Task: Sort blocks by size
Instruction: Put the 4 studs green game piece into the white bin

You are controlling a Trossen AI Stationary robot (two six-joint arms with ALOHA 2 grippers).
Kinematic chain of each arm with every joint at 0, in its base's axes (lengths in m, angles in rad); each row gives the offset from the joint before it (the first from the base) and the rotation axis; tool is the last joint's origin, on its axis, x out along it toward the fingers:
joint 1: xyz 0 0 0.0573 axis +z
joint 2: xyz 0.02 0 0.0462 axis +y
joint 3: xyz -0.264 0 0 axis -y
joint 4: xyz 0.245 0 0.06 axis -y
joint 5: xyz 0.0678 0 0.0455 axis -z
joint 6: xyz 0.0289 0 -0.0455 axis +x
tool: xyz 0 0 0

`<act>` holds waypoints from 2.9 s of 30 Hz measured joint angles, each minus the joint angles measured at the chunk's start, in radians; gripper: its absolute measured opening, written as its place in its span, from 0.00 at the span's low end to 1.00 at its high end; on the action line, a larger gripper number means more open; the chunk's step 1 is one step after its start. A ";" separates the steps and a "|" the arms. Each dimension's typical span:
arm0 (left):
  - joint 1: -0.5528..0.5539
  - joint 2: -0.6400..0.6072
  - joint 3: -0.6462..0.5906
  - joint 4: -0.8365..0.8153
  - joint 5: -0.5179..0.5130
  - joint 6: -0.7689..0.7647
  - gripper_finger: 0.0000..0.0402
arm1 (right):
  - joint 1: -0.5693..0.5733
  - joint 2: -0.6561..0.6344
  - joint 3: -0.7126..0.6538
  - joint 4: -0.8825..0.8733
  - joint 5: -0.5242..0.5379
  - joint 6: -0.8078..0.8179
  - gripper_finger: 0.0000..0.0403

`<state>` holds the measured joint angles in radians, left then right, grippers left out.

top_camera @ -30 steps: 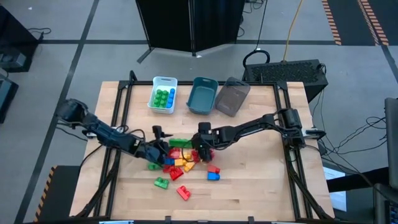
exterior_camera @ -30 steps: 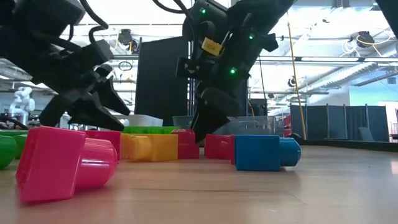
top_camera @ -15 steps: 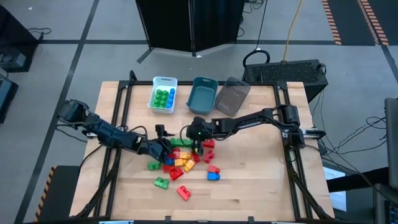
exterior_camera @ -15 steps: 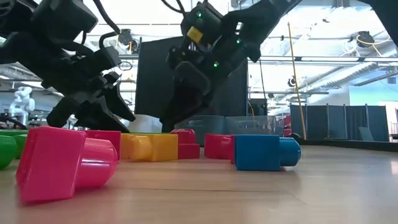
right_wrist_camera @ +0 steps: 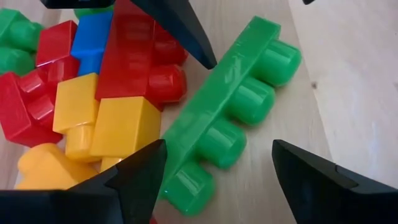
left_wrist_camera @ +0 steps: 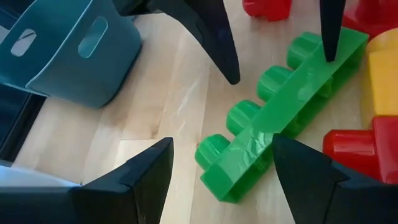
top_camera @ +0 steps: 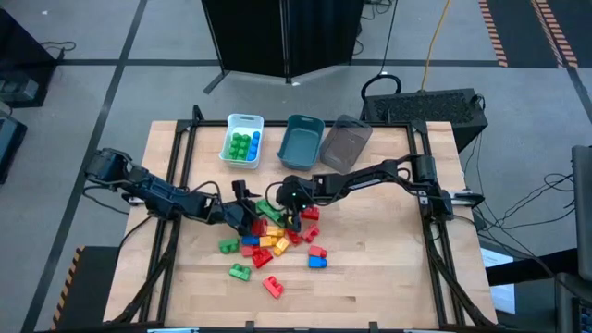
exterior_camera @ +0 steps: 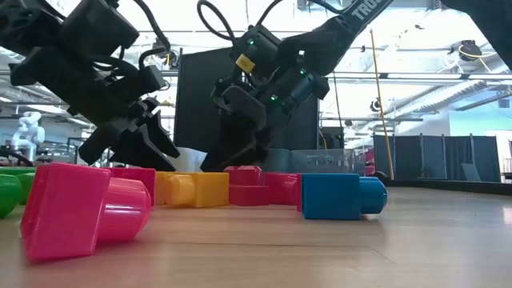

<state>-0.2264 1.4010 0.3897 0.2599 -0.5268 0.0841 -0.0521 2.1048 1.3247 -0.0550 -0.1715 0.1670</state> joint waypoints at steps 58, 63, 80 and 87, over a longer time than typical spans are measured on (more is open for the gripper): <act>0.005 -0.013 0.000 0.016 -0.006 -0.271 0.63 | 0.092 -0.030 -0.002 -0.254 0.466 0.030 0.37; 0.005 -0.076 0.000 0.007 -0.005 -0.337 0.63 | 0.133 -0.032 -0.003 -0.280 0.665 -0.047 0.37; 0.085 -0.248 0.000 0.026 0.199 -0.446 0.63 | 0.333 -0.036 -0.003 -0.232 1.336 -0.449 0.37; 0.116 -0.248 0.000 0.069 0.245 -0.446 0.63 | 0.370 -0.036 -0.003 -0.142 1.362 -0.535 0.38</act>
<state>-0.1105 1.1530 0.3894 0.3285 -0.2821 -0.3618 0.3178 2.0686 1.3212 -0.1966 1.1909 -0.3681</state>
